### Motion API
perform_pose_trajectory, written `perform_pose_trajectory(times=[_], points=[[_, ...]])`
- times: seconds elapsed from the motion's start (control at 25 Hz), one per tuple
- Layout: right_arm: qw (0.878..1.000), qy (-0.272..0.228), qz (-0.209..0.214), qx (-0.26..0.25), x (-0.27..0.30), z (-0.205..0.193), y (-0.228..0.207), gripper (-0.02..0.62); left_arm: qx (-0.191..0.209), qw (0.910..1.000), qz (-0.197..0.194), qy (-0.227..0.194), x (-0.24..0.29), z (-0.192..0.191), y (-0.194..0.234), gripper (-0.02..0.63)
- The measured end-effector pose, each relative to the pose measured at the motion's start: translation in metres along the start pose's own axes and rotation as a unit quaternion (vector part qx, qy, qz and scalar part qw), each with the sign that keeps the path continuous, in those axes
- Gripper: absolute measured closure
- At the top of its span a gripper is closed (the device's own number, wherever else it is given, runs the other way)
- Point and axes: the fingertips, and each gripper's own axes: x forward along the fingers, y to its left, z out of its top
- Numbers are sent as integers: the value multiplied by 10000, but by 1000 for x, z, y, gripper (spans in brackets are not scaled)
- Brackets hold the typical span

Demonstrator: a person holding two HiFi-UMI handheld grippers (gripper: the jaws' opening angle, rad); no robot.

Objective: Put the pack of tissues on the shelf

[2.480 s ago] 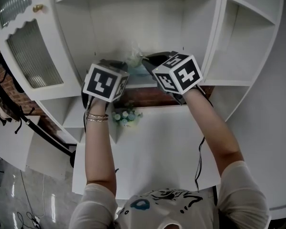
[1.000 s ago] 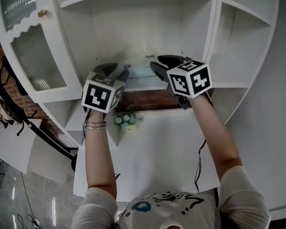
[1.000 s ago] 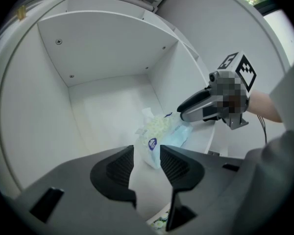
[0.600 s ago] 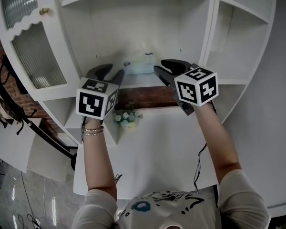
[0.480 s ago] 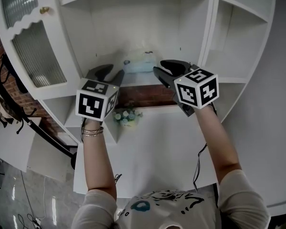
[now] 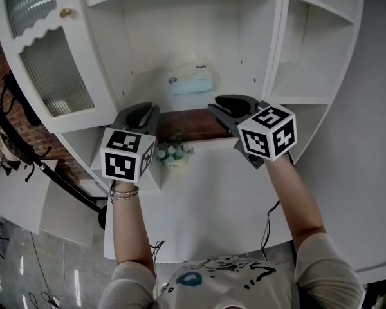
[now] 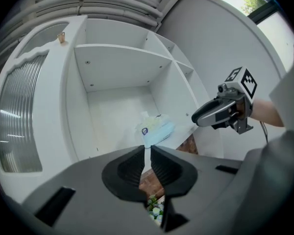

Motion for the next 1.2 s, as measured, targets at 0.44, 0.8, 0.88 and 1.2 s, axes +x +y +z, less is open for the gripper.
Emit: perform_pose_trajectory(times=[0.44,0.8,0.88,1.2], points=[[9991,227,-317,-175,-28,-29,48,534,-112,9990,-428,95,-39,-42,-39,568],[9969,606,-466,176,-50,-86,82,538,-230,9965,-789,147,-68,-80,-80,569],[9963,680,-433,287,-55,-99,90,538,-236,9959,-851,169,-74,-90,-94,569],[9993,165,-282,170,-93,-107,137,546,-377,9931,-1077,260,-106,-122,-134,569]])
